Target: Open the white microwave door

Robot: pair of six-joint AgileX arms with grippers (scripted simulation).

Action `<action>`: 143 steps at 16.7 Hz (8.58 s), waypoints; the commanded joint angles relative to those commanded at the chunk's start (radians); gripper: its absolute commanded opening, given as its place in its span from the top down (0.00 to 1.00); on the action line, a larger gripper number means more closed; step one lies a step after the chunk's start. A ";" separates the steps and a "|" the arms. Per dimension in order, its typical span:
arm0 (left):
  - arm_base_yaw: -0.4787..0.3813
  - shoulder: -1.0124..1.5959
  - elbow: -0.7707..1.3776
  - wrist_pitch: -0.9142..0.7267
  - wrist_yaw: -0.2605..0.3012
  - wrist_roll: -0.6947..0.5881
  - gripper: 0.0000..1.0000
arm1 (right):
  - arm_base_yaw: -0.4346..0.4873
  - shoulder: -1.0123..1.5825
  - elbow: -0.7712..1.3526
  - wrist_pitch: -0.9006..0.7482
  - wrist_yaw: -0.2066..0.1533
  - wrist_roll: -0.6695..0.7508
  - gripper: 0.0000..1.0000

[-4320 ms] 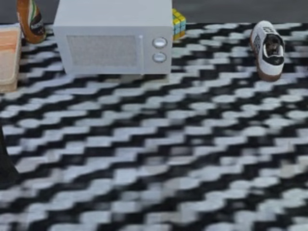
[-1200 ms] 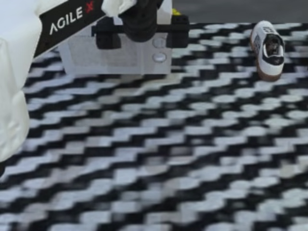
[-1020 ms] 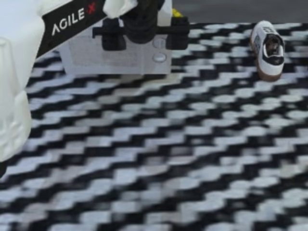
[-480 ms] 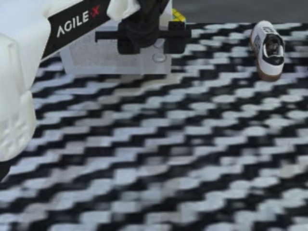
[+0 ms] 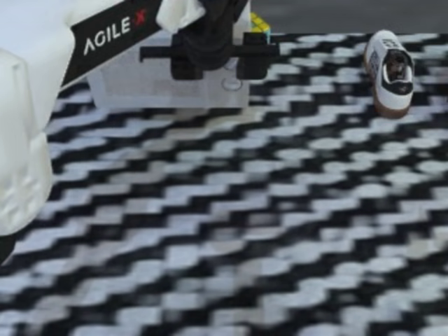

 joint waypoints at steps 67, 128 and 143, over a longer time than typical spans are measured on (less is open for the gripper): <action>0.005 -0.202 -0.304 0.140 0.016 0.078 1.00 | 0.000 0.000 0.000 0.000 0.000 0.000 0.00; 0.051 -0.384 -0.561 0.257 0.132 0.307 1.00 | 0.000 0.000 0.000 0.000 0.000 0.000 0.00; 0.078 -0.444 -0.655 0.279 0.193 0.414 1.00 | 0.000 0.000 0.000 0.000 0.000 0.000 0.00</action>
